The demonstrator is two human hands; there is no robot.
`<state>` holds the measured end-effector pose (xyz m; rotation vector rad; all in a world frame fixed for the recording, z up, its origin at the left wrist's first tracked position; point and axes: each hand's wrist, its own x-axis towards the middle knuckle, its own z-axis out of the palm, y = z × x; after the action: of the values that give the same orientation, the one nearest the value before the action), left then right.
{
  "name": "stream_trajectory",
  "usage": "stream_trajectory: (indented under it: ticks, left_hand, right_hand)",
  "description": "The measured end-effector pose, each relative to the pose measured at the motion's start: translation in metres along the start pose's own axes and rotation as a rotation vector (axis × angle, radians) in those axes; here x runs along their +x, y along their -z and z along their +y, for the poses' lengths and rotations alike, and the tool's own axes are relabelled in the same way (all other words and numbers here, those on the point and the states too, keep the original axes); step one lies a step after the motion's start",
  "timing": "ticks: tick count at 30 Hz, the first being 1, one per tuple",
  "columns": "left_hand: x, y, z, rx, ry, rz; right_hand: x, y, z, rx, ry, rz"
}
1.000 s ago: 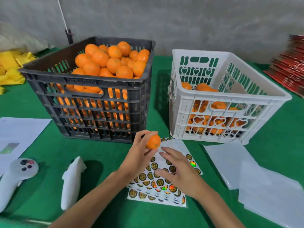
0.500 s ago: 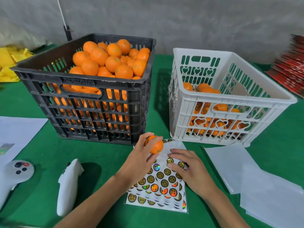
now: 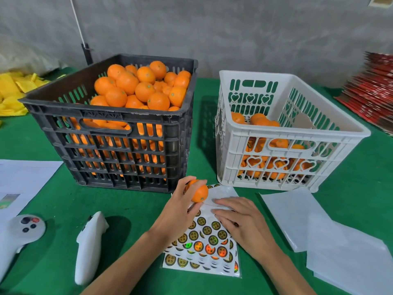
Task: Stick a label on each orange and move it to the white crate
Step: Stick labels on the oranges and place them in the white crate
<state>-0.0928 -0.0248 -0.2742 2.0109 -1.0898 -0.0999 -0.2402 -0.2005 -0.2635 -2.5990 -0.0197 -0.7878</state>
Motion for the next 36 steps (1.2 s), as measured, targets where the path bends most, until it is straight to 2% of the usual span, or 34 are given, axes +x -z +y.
stream_trajectory:
  ticks: [2,3,5,7,11,15,19,22,25,28,32,34,36]
  left_hand:
    - [0.0,-0.001,0.0,0.006,-0.002,0.002]
    - [0.0,-0.001,0.0,0.007,0.002,-0.002]
    - [0.001,-0.001,0.0,0.002,0.017,-0.015]
    - [0.002,0.001,0.002,-0.012,0.022,-0.021]
    - [0.004,0.008,0.018,-0.096,-0.015,0.001]
    - [0.012,0.02,0.041,-0.21,-0.094,0.137]
    - [0.035,0.041,0.073,-0.306,-0.158,0.197]
    - [0.069,0.06,0.104,-0.214,-0.237,0.242]
    - [0.11,0.069,0.139,-0.123,-0.351,0.289]
    - [0.151,0.071,0.172,-0.104,-0.376,0.277]
    - [0.194,0.071,0.192,0.013,-0.269,0.169]
    - [0.204,0.072,0.195,0.054,-0.142,0.071]
    - [0.208,0.075,0.196,0.095,-0.09,0.019]
  right_hand:
    - [-0.001,0.001,-0.006,0.124,-0.102,-0.014]
    - [0.0,0.002,-0.01,0.261,-0.194,-0.005]
    - [0.008,0.007,-0.021,0.565,-0.362,0.08]
    - [0.024,0.011,-0.033,0.717,-0.447,0.158]
    - [0.052,0.011,-0.055,0.718,-0.481,0.139]
    - [0.066,0.019,-0.069,0.693,-0.451,0.241]
    - [0.091,0.053,-0.072,0.854,-0.489,0.241]
    - [0.115,0.085,-0.071,0.814,-0.471,0.294]
    - [0.142,0.117,-0.067,0.719,-0.382,0.446]
    - [0.165,0.145,-0.055,0.566,-0.352,0.575]
    - [0.181,0.159,-0.03,0.298,-0.44,0.642]
    - [0.185,0.16,-0.021,0.24,-0.44,0.639]
    - [0.191,0.156,-0.022,0.228,-0.39,0.639]
